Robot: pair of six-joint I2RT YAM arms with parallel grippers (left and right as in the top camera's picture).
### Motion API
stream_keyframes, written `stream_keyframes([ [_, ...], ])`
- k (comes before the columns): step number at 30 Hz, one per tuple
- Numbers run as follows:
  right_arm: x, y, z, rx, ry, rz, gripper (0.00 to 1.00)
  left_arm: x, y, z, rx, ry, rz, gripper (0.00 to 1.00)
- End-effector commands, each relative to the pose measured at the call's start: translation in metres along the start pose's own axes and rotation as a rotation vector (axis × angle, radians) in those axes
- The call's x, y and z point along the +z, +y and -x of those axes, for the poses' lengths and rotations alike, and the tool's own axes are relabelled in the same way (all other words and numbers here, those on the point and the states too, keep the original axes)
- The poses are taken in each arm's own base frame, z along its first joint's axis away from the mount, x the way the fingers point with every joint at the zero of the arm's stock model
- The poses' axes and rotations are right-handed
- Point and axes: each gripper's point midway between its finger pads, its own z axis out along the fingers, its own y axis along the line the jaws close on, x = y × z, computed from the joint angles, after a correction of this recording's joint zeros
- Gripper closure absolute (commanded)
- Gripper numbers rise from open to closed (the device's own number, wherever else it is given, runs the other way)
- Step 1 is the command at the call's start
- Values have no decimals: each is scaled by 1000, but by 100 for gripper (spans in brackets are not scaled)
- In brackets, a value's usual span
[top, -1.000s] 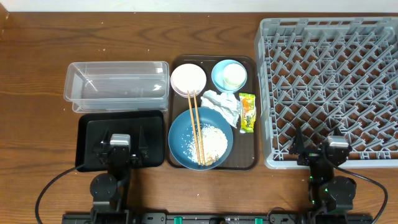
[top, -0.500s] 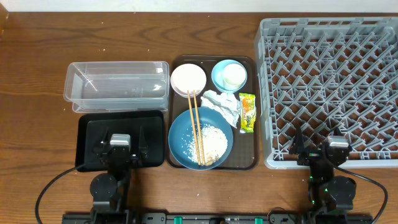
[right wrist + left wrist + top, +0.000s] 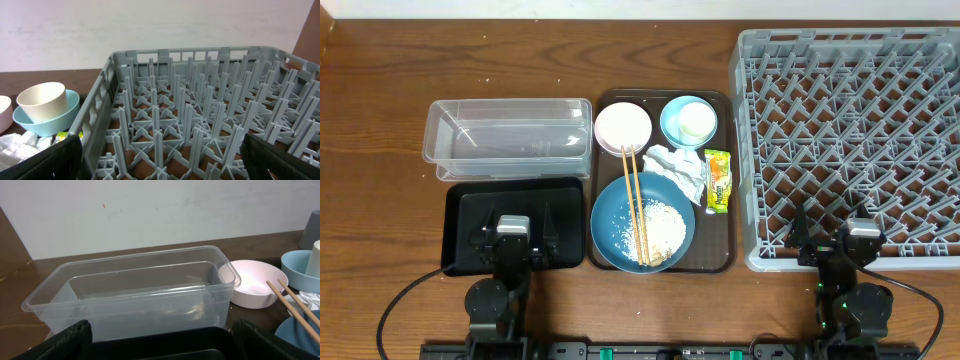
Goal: Sort waste into correct bins and load items into the dishwasher rack
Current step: 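Raise the left gripper from rest toward the tray, then move the left gripper over the crumpled white tissue beside the bowl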
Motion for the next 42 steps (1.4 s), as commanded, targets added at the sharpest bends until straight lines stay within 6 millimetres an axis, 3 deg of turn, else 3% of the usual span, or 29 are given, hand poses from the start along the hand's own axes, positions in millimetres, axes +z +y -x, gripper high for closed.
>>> stream_keyframes([
  [1,0,-1,-1,10,1,-3,1,0,-1,-13,14,44,-1,8],
  [8,0,-1,-1,10,1,-3,1,-1,-2,-8,-134,39,-9,8],
  [12,0,-1,-1,10,1,-3,1,-5,-19,10,-148,6,-117,8],
  [18,0,-1,-1,10,1,-3,1,-16,-29,26,-222,75,-185,8],
  [23,0,-1,-1,10,1,-3,1,-23,-33,58,-232,170,-220,8],
  [28,0,-1,-1,10,1,-3,1,-29,-52,107,-283,409,-361,8],
  [35,0,-1,-1,10,1,-3,2,-27,-56,142,-383,914,-376,8],
  [38,0,-1,-1,10,1,-3,1,-14,-56,145,-400,1023,-367,8],
  [41,0,-1,-1,10,1,-3,1,2,-63,135,-435,1098,-395,9],
  [42,0,-1,-1,10,1,-3,1,4,-68,133,-454,1118,-420,20],
])
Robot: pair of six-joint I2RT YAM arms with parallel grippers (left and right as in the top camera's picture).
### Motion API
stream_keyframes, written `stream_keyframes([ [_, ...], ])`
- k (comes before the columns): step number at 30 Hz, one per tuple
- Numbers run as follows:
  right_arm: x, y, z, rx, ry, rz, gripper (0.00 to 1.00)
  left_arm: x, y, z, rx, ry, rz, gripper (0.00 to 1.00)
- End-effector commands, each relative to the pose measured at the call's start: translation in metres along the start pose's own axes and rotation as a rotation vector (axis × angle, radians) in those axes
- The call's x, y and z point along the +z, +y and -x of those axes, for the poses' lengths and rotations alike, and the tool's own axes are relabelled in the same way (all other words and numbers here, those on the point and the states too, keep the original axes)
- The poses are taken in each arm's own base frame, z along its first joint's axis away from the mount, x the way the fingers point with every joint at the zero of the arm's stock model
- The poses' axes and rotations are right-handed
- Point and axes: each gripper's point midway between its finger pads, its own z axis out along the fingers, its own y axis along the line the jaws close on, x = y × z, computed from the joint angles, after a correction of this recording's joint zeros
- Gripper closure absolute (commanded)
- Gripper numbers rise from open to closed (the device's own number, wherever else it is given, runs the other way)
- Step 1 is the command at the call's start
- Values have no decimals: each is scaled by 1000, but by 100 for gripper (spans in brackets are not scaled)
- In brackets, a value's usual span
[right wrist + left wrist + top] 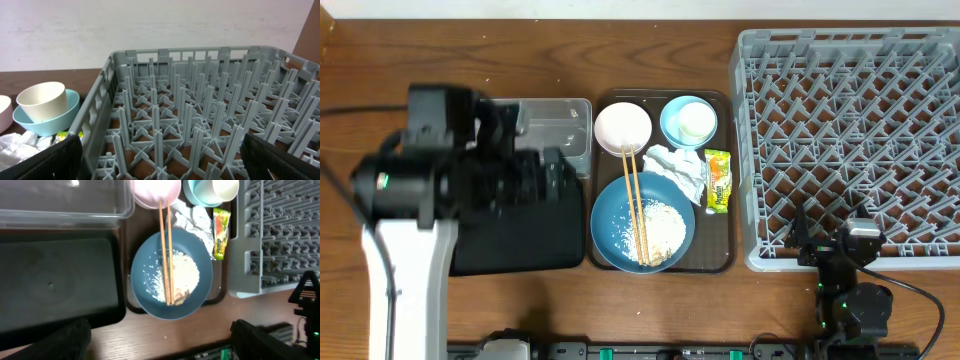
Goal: Sort waste into correct bins and load items into the dishwasher rack
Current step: 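Move the left gripper over the crumpled white tissue beside the bowl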
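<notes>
A blue plate (610, 228) (200, 245) with rice and a pair of chopsticks (635, 200) (166, 255) lies on the brown tray (724, 258). Behind it stand a pink bowl (622, 127) and a light blue bowl (670, 130) holding a cream cup (695, 121). A crumpled tissue (678, 168) (192, 220) and a yellow-green wrapper (718, 180) (220, 232) lie beside the plate. My left gripper (160, 340) hangs open high over the plate's near edge. Low at the grey rack's (850, 140) (200, 115) near wall, my right gripper (160, 155) is open and empty.
A clear plastic bin (565, 125) (60, 200) and a black bin (520, 245) (55, 280) stand left of the tray, both partly covered in the overhead view by my raised left arm (470, 170). Bare wooden table (380, 70) surrounds them.
My left arm has risen from its low rest in front of the black bin and now looks down over the bins and the blue plate. The right arm has not moved. Nothing was grasped.
</notes>
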Motion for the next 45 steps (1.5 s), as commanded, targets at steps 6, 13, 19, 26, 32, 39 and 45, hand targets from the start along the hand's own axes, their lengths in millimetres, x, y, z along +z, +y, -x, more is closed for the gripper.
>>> stream_keyframes([
  [6,0,-1,0,10,-1,-3,1,40,-17,-2,-67,183,-146,94],
  [13,0,-1,0,10,-1,-3,1,64,-19,-22,-49,251,10,94],
  [19,0,-1,0,10,-1,-3,1,94,-58,-39,68,237,72,94],
  [26,0,-1,0,10,-1,-3,1,136,-103,-53,166,147,97,94],
  [32,0,-1,0,10,-1,-3,1,165,-124,-71,213,187,87,94],
  [39,0,-1,0,10,-1,-3,1,165,-65,-56,170,175,331,90],
  [45,0,-1,0,10,-1,-3,1,137,7,-42,-35,237,464,77],
])
